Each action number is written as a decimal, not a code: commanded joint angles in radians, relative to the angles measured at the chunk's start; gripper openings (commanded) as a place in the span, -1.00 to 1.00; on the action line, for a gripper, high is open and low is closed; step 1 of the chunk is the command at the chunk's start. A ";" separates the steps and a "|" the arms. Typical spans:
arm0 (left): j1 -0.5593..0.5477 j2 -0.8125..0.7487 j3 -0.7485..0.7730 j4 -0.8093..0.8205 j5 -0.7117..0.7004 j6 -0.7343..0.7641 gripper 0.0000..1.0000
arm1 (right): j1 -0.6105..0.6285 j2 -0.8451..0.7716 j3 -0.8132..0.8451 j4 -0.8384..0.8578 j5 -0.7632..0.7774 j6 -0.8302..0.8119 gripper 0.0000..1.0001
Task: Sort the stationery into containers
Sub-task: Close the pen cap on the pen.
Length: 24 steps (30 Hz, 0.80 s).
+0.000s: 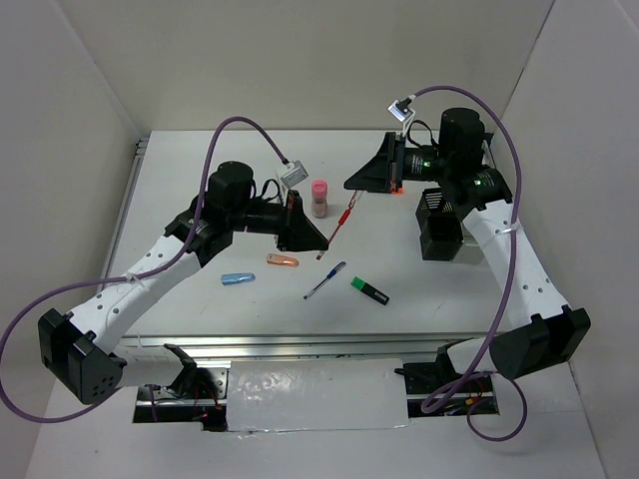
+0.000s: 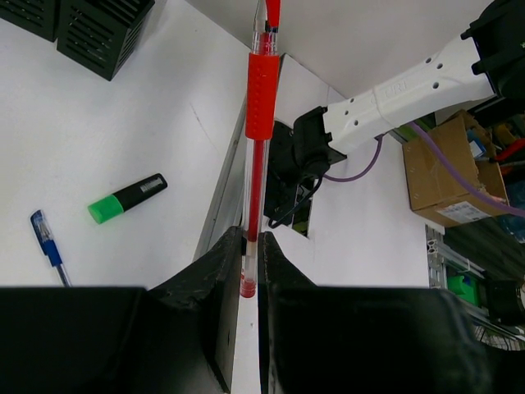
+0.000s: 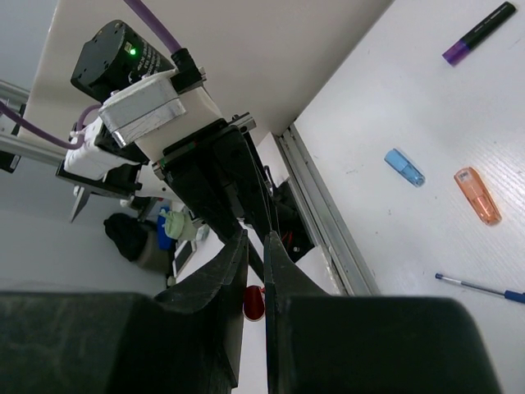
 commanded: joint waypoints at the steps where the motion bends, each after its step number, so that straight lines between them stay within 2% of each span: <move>1: 0.007 0.003 0.046 0.031 0.015 -0.009 -1.00 | 0.008 -0.038 0.001 0.002 -0.009 -0.009 -1.00; 17: 0.008 0.030 0.100 0.089 0.053 -0.055 -1.00 | 0.074 -0.036 -0.028 -0.031 0.085 -0.041 -1.00; 24: 0.010 0.016 0.092 0.081 0.047 -0.051 -1.00 | 0.071 -0.041 -0.025 -0.109 0.212 -0.115 -1.00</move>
